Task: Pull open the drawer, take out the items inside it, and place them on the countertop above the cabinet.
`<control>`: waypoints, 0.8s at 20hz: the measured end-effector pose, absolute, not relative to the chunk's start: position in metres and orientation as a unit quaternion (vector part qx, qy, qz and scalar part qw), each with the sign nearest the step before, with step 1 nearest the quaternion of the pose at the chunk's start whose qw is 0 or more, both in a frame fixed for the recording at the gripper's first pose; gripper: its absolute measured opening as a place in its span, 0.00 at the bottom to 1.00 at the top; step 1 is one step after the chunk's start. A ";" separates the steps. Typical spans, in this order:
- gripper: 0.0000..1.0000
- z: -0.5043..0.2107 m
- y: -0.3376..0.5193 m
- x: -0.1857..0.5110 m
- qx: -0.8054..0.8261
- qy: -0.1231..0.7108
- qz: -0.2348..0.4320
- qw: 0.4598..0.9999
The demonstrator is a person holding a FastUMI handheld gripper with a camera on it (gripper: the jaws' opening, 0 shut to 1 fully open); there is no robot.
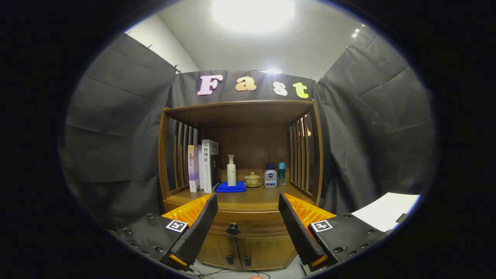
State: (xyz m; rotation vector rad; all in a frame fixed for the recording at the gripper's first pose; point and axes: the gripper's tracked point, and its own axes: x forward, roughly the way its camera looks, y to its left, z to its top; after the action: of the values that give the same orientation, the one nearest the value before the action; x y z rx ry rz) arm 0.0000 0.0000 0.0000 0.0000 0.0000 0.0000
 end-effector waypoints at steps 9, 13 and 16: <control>0.99 -0.006 0.001 0.000 0.002 0.002 0.000 1.000; 0.99 -0.003 0.001 0.001 0.006 -0.003 -0.002 1.000; 0.99 -0.005 0.002 0.000 0.006 -0.005 -0.003 1.000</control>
State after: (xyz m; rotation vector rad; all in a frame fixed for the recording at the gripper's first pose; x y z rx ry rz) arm -0.0004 0.0020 -0.0051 0.0115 -0.0109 -0.0068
